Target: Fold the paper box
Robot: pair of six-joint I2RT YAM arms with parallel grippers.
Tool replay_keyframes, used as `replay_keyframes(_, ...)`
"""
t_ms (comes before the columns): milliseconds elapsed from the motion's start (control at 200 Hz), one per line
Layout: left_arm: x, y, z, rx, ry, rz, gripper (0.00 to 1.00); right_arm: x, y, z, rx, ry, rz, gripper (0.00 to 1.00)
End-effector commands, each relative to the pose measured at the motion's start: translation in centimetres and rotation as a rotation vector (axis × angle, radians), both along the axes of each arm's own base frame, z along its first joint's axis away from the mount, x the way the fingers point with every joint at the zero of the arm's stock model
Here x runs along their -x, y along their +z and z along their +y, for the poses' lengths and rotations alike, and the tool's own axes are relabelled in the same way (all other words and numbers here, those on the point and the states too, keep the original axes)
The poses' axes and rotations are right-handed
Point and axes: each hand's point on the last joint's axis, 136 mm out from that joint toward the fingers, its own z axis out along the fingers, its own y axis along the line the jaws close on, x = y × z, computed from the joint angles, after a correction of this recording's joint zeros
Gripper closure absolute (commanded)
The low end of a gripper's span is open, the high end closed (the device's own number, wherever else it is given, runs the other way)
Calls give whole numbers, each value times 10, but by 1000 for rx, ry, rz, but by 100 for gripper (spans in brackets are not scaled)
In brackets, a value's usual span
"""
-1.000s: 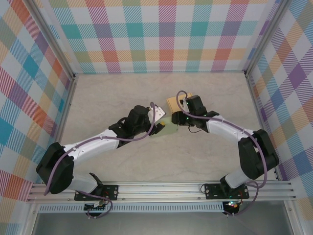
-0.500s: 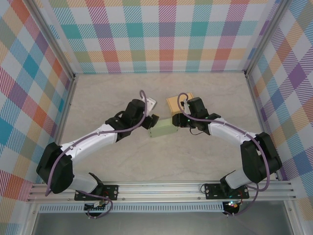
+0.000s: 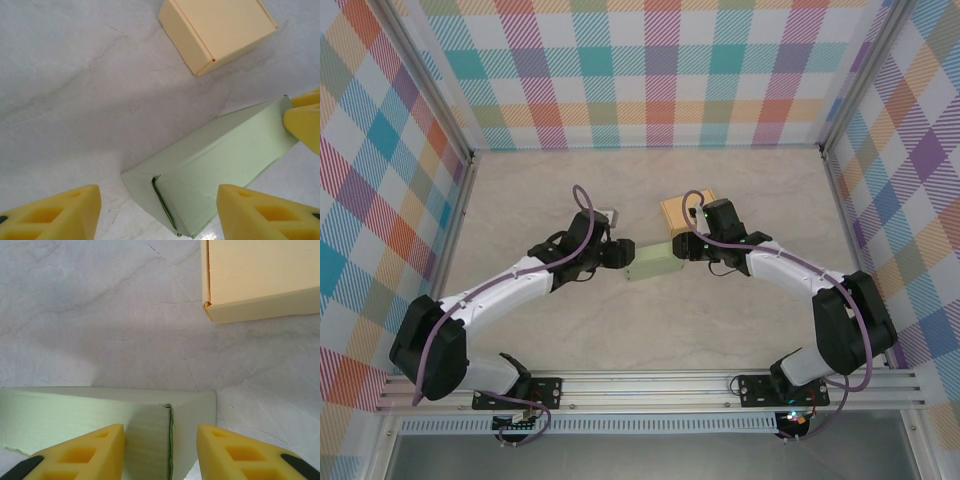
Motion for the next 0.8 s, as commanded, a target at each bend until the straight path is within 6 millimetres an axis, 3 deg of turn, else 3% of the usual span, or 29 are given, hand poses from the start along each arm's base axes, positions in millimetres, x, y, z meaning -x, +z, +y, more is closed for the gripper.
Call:
replay_keyframes(0, 7, -22, -1, 4, 3, 75, 39, 19, -24, -16, 86, 0, 80, 58)
replay_keyframes(230, 13, -49, 3, -21, 9, 130, 51, 17, -24, -18, 101, -5, 77, 58)
replay_keyframes(390, 15, -59, 10, -28, 25, 147, 70, 17, -26, -19, 108, -9, 78, 58)
replay_keyframes(505, 14, -59, 11, -33, 24, 138, 72, 17, -26, -19, 107, -9, 83, 58)
replay_keyframes(590, 10, -44, 7, -19, -3, 87, 67, 17, -25, -18, 102, -4, 82, 58)
replay_keyframes(675, 2, -15, 3, -3, -47, -21, 57, 17, -25, -17, 103, 0, 82, 58)
replay_keyframes(735, -4, 9, -1, -5, -90, -126, 36, 16, -24, -17, 104, 0, 80, 58)
replay_keyframes(795, -7, 32, -7, -14, -164, -239, 26, 16, -23, -17, 104, 0, 79, 58)
